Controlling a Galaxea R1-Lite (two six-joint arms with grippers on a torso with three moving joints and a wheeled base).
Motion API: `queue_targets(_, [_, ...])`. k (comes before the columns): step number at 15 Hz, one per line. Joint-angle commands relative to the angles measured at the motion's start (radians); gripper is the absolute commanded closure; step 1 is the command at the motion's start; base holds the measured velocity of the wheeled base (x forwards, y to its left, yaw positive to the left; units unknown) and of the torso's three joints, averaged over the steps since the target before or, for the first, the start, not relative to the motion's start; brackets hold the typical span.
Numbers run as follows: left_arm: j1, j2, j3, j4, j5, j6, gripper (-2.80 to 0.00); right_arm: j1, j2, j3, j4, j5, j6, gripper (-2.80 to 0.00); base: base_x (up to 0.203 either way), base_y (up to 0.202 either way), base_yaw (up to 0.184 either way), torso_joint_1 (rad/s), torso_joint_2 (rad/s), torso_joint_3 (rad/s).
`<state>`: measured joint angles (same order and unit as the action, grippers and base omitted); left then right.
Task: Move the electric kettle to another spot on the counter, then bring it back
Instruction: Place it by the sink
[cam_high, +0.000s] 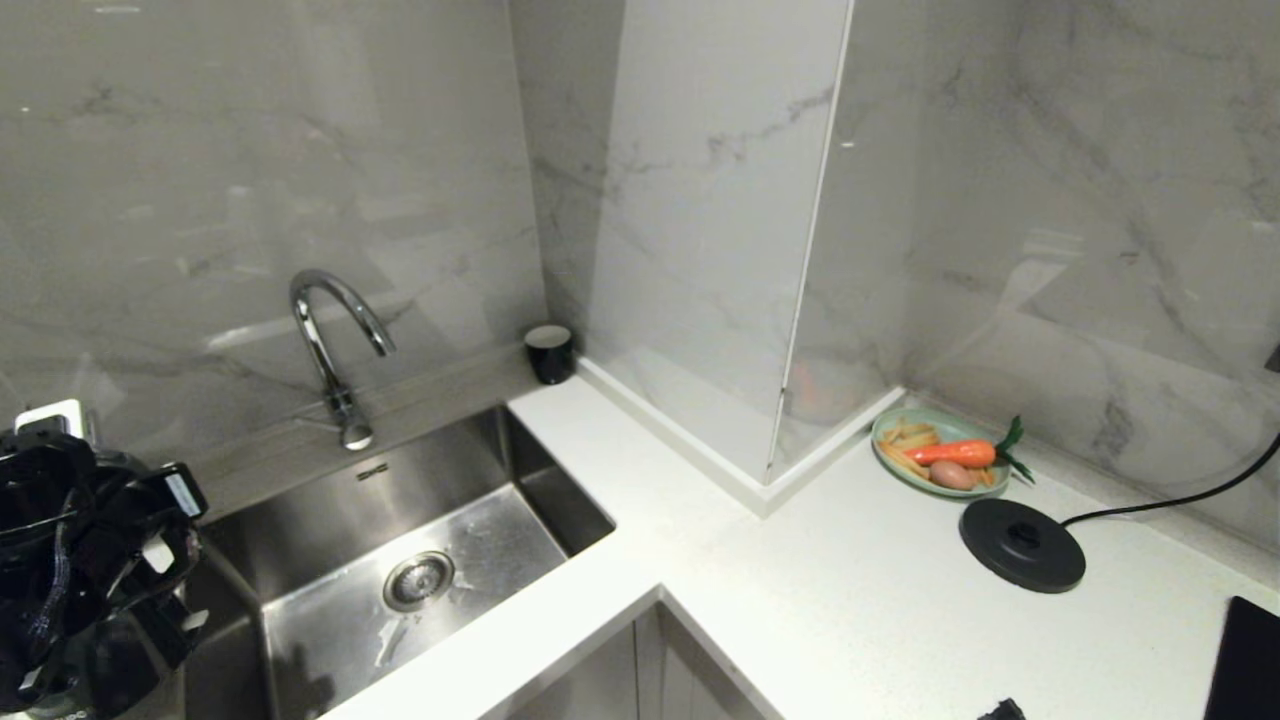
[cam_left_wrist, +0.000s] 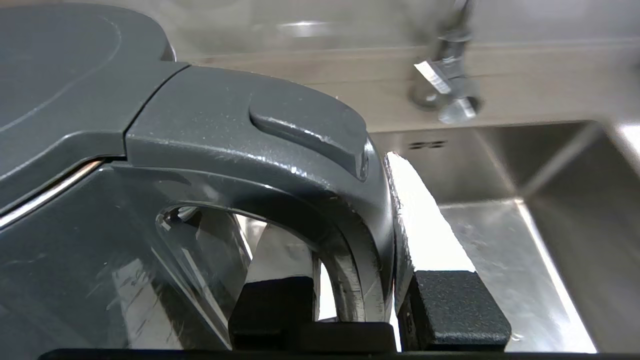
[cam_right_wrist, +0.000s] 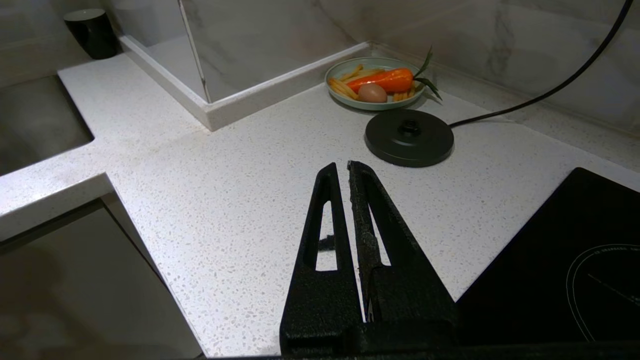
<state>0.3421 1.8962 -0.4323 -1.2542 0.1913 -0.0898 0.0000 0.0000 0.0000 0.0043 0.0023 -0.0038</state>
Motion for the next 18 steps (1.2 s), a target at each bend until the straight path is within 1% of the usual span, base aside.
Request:
queue_targets(1, [0.029, 0.043, 0.007, -0.013, -0.002, -0.001, 0.0, 0.0, 0.001, 0.0, 0.0, -0.001, -0.001, 0.0, 0.0, 0.0, 0.0, 0.0, 0.0, 0.0])
queue_targets(4, [0.076, 0.073, 0.004, -0.014, -0.041, 0.0, 0.0, 0.0, 0.001, 0.0, 0.0, 0.001, -0.001, 0.0, 0.0, 0.0, 0.0, 0.0, 0.0, 0.0])
queue_targets(8, [0.104, 0.096, -0.001, -0.016, -0.053, 0.003, 0.0, 0.0, 0.0, 0.0, 0.0, 0.0, -0.001, 0.0, 0.0, 0.0, 0.0, 0.0, 0.0, 0.0])
queue_targets(9, [0.107, 0.106, 0.001, -0.023, -0.061, 0.014, 0.0, 0.0, 0.002, 0.0, -0.001, 0.001, -0.001, 0.0, 0.0, 0.0, 0.0, 0.0, 0.0, 0.0])
queue_targets(10, [0.111, 0.122, 0.004, -0.044, -0.064, 0.025, 0.0, 0.0, 0.001, 0.0, 0.0, 0.001, -0.001, 0.0, 0.0, 0.0, 0.0, 0.0, 0.0, 0.0])
queue_targets(14, [0.126, 0.189, 0.035, -0.186, -0.066, 0.056, 0.0, 0.0, 0.0, 0.0, 0.0, 0.0, -0.001, 0.0, 0.0, 0.0, 0.0, 0.0, 0.0, 0.0])
queue_targets(18, [0.123, 0.192, 0.073, -0.258, -0.069, 0.065, 0.0, 0.0, 0.002, 0.0, 0.0, 0.001, -0.002, 0.0, 0.0, 0.0, 0.0, 0.0, 0.0, 0.0])
